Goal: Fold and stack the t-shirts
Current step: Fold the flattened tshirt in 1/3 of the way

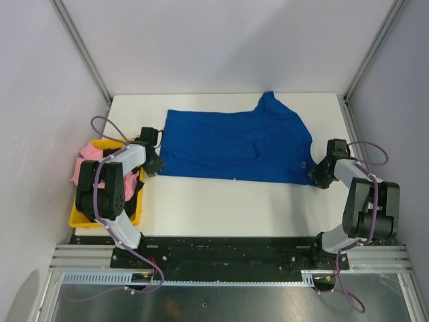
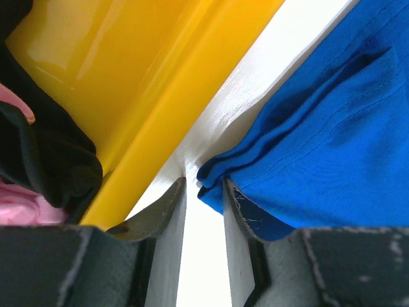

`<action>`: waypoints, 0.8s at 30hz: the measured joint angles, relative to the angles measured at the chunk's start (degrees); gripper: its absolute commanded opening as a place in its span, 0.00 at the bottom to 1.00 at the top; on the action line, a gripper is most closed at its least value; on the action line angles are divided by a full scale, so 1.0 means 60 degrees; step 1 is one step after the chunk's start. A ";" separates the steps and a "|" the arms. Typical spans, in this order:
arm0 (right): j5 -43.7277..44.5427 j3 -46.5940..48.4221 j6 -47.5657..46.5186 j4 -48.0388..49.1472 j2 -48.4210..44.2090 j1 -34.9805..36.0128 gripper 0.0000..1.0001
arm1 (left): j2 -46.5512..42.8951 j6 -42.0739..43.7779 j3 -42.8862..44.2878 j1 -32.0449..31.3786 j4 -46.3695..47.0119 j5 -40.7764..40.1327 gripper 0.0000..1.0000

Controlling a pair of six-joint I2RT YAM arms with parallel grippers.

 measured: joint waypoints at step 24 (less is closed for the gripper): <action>-0.0233 0.0270 -0.0433 -0.0062 0.0219 -0.0637 0.00 | -0.0729 -0.0004 -0.0117 -0.0069 0.0040 0.0448 0.42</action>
